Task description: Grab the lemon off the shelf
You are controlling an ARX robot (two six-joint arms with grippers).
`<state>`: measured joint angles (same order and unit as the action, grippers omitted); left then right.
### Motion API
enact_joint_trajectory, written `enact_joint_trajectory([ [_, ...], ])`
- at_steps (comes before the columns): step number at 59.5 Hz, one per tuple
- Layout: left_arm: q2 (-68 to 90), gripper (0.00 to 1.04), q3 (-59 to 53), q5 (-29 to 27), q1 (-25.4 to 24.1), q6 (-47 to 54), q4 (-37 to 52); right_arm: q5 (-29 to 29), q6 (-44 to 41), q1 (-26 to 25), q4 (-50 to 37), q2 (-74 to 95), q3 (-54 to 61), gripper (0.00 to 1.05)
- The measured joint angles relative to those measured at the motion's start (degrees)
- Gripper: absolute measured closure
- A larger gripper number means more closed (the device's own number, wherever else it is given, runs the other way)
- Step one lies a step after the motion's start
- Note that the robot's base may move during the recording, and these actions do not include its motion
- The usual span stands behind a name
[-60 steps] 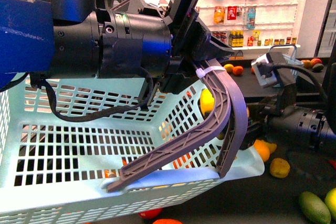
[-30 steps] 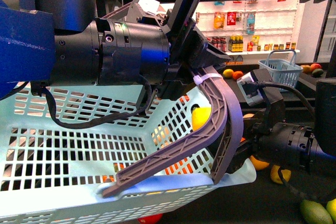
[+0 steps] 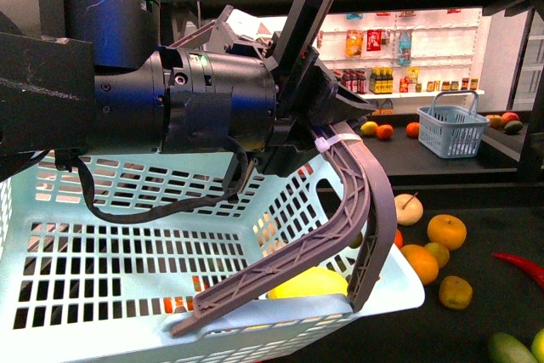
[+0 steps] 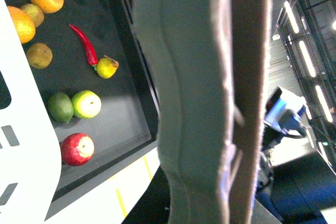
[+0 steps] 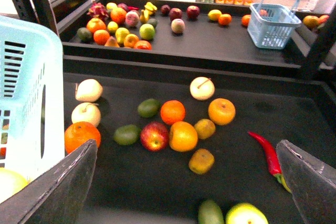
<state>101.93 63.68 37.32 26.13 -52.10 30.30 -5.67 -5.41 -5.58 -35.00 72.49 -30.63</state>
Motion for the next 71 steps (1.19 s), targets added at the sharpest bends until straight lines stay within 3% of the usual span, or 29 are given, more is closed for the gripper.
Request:
enact_joint_trajectory([
  [12, 0.0, 0.97, 0.0, 0.2, 0.0, -0.1, 0.0, 1.2, -0.8, -0.9, 19.6, -28.5, 9.2, 0.02],
  [21, 0.0, 0.97, 0.0, 0.0, 0.0, 0.0, 0.0, 7.2, 0.8, 3.3, 38.3, -53.3, 12.3, 0.06],
  [34, 0.1, 0.97, 0.0, 0.2, 0.0, -0.1, 0.0, 5.5, 4.4, 5.4, 36.9, -65.1, 22.5, 0.50],
  [52, 0.1, 0.97, 0.0, 0.0, 0.0, -0.2, 0.0, 5.5, 4.6, 5.4, 35.8, -67.9, 25.5, 0.97],
  [71, 0.1, 0.97, 0.0, 0.0, 0.0, 0.0, 0.0, 5.5, 4.6, 5.4, 35.5, -69.5, 27.5, 0.98],
])
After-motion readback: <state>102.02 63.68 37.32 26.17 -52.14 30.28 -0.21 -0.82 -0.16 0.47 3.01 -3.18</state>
